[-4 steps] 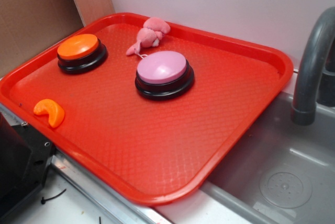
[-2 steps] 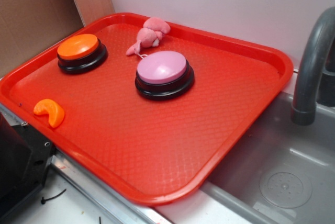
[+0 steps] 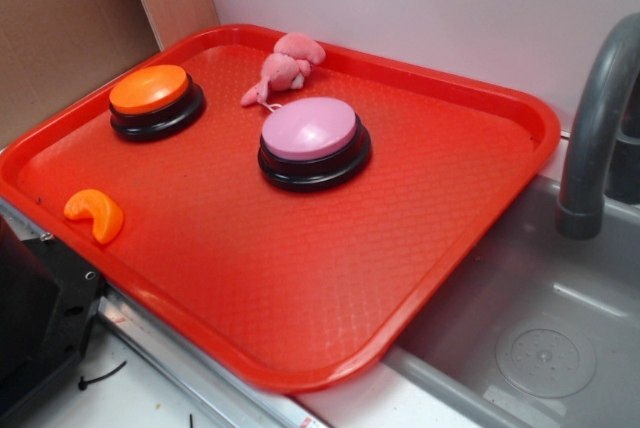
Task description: Push the pink button.
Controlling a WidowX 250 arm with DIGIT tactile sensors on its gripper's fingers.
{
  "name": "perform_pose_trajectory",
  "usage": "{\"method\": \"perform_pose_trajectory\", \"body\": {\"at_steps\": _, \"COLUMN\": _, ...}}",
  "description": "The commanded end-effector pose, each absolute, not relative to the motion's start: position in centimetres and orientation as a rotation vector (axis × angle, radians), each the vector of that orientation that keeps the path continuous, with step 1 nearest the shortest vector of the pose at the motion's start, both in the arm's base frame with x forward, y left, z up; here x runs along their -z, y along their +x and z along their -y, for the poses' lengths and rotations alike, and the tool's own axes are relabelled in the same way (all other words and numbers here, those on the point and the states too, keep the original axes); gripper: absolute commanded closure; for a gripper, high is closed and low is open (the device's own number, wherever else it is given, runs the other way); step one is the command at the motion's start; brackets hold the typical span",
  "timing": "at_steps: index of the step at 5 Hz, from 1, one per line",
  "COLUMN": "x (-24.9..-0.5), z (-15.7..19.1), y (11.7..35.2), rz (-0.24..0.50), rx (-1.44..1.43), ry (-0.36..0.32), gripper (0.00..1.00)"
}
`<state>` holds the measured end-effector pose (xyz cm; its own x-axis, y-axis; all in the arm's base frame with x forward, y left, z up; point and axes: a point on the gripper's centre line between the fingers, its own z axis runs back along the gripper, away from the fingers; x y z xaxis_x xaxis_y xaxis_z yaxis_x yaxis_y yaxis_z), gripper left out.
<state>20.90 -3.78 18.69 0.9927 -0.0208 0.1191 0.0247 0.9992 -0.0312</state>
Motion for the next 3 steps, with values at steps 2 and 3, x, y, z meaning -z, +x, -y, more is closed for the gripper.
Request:
{"method": "perform_pose_trajectory", "body": {"at_steps": 2, "x": -10.0, "z": 7.6, "y": 27.0, "rz": 0.122, "rx": 0.21, "ry": 0.019, "gripper": 0.0}}
{"method": "perform_pose_trajectory", "body": {"at_steps": 3, "x": -8.1, "z": 6.8, "y": 26.9, "rz": 0.078, "rx": 0.222, "ry": 0.036, "gripper": 0.0}}
